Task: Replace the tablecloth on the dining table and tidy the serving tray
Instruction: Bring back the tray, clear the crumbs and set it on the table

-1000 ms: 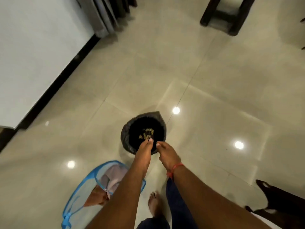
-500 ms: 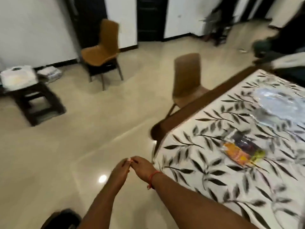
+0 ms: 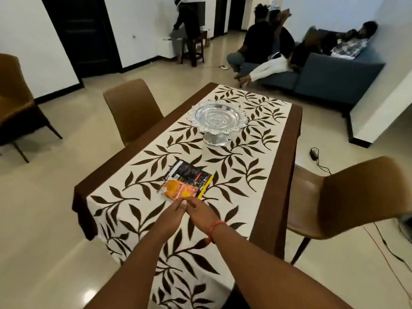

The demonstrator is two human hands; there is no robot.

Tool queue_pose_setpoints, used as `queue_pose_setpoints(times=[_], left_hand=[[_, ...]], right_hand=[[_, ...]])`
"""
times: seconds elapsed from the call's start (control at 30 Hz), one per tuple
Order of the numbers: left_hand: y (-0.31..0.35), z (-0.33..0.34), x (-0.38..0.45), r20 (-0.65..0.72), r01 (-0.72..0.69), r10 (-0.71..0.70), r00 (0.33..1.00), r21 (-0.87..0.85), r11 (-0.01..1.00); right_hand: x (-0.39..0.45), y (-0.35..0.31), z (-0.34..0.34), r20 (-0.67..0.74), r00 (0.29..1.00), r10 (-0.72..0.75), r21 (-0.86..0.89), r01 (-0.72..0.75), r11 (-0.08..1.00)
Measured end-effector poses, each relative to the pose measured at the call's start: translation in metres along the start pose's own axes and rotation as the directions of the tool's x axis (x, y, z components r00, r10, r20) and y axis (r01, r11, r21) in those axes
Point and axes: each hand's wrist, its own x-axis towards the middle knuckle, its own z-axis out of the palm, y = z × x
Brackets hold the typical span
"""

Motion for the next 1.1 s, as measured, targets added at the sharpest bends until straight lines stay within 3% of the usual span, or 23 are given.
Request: queue_pose_setpoints(times=[0.13,0.27,0.43,0.57,0.67,0.87,1.0,1.1], left_hand=[[0.042,0.061,-0.013,-0.044,0.050,-0.049,0.998,0.025,0.998],[0.048,0.077,-0.019,-0.160,0.157,-0.156,0.975,-0.009,0.988],[0.024,0.069,-0.005,-0.270,0.284,-0.364,0.891,-0.293,0.913],[0.019,0.064,0.020,-0.329,0.233,-0.456,0.827,-0.538,0.810],[0.023,0.060,0.040,-0.338,0.229,-0.527,0.780,-0.629,0.743],[0.037,0.046,0.085,-0.394,0.260,-0.595,0.700,-0.636,0.727],[0.034,0.041,0.113,-0.446,0.285,-0.604,0.660,-0.594,0.752],[0.030,0.044,0.127,-0.523,0.326,-0.623,0.581,-0.552,0.767]], right_hand=[[-0.015,0.037,-0.061,0.026,1.000,-0.012,0.001,0.012,1.000],[-0.015,0.056,-0.087,0.067,0.997,0.023,-0.011,-0.023,1.000],[0.009,0.061,-0.101,0.095,0.993,0.067,-0.034,-0.064,0.997],[0.040,0.062,-0.105,0.106,0.989,0.102,-0.056,-0.096,0.994],[0.062,0.056,-0.111,0.091,0.990,0.112,-0.097,-0.103,0.990],[0.120,0.048,-0.122,0.072,0.990,0.123,-0.157,-0.111,0.981],[0.173,0.048,-0.126,0.071,0.992,0.099,-0.316,-0.072,0.946],[0.219,0.053,-0.125,0.048,0.995,0.092,-0.432,-0.062,0.900]])
